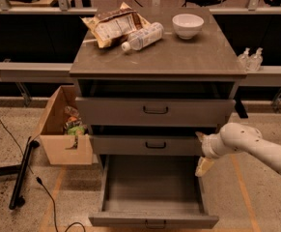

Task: Open middle drawer

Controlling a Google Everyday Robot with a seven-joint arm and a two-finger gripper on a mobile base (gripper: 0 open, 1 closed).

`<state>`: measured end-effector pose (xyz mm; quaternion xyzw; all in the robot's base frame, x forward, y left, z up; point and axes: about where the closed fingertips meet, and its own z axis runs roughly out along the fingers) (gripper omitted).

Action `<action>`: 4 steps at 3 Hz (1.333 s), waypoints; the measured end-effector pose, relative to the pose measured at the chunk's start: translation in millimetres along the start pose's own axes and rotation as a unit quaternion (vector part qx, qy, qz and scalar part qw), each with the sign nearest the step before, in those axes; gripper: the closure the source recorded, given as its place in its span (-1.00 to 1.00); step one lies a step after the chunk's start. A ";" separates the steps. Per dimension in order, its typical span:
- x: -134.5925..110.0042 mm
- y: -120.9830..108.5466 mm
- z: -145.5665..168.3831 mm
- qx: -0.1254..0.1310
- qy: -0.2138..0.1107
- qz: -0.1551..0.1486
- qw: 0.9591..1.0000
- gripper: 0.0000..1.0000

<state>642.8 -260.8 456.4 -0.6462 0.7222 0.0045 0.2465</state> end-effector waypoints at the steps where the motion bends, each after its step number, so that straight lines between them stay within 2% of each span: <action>1: 0.7 -14.1 11.1 0.001 -0.003 -0.007 1.000 -1.00; 3: -2.7 -29.2 25.7 -0.004 -0.014 -0.020 1.000 -0.21; 4: -5.9 -21.1 19.3 -0.012 -0.020 -0.017 1.000 0.28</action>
Offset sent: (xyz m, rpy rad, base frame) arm 0.0486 -0.0035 -0.0103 0.0002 -0.0173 0.0472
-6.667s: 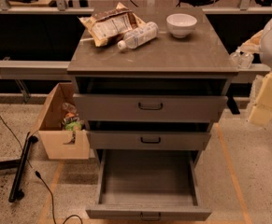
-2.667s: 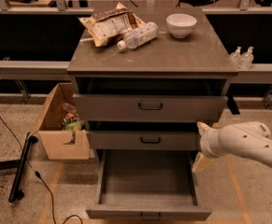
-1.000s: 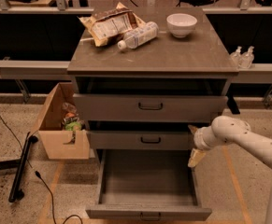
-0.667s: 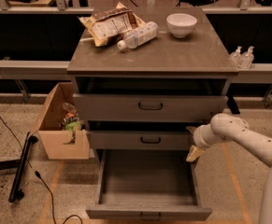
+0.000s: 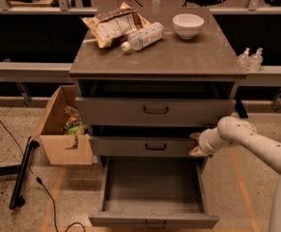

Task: Open middle drawer

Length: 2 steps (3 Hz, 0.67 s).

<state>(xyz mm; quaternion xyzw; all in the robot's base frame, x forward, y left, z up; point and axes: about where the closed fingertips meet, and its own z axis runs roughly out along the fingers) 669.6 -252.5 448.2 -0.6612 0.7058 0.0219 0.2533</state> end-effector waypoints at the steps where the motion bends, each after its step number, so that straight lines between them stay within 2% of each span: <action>1: -8.3 34.9 -18.7 -0.017 -0.006 0.027 0.999 0.73; 2: -12.5 47.1 -25.4 -0.026 -0.009 0.036 0.999 1.00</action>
Offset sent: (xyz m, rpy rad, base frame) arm -0.1969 0.0358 0.0135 0.1200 0.3371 -0.0633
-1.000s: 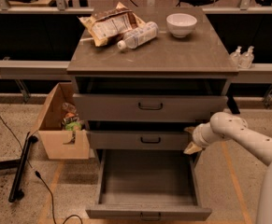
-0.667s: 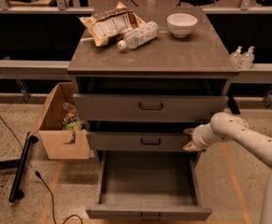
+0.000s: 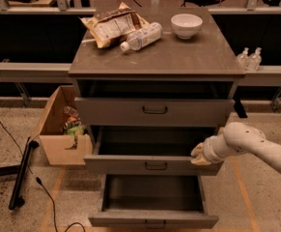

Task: Open middle drawer

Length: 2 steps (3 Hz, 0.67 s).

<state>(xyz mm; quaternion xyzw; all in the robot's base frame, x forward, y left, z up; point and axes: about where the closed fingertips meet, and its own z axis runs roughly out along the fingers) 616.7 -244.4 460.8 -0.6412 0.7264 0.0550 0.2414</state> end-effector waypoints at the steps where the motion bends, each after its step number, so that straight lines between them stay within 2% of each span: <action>1: -2.5 -1.3 -5.1 0.000 0.000 0.000 1.000 0.66; 2: -4.7 24.3 -17.4 -0.013 0.000 0.010 1.000 0.20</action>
Offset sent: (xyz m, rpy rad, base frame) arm -0.1209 0.0042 0.0367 0.0260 0.1294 -0.0348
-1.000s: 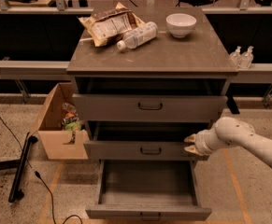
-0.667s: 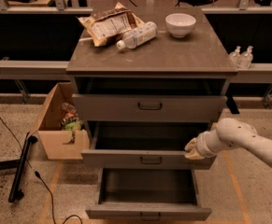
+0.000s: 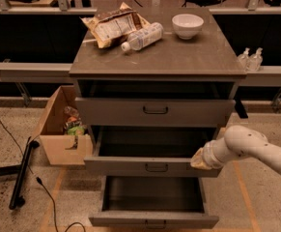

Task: Open middle drawer

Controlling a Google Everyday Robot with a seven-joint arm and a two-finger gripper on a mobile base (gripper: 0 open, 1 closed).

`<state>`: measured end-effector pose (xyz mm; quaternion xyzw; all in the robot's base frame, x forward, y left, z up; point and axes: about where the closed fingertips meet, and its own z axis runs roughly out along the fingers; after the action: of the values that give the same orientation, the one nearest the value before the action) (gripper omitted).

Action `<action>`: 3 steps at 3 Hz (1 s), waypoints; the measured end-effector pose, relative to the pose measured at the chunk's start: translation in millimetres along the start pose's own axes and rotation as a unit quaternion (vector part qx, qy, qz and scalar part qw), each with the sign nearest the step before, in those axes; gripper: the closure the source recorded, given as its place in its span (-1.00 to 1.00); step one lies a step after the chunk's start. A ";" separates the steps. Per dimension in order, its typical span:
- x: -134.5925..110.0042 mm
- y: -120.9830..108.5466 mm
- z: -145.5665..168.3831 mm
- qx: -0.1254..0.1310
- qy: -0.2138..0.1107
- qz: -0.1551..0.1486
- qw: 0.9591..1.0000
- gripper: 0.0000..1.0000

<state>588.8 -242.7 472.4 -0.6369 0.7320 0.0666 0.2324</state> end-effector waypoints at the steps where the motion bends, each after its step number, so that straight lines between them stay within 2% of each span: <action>1: -3.4 38.0 -22.0 -0.013 -0.006 0.015 1.000 0.08; 2: -7.5 51.9 -32.4 -0.012 -0.004 0.025 1.000 0.51; 3: -10.8 51.0 -35.0 -0.008 -0.004 0.028 1.000 0.95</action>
Offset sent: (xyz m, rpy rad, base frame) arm -0.0752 0.0030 0.0353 0.0238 0.0410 -0.0633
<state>531.6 -237.6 497.8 -0.6180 0.7479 0.0811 0.2284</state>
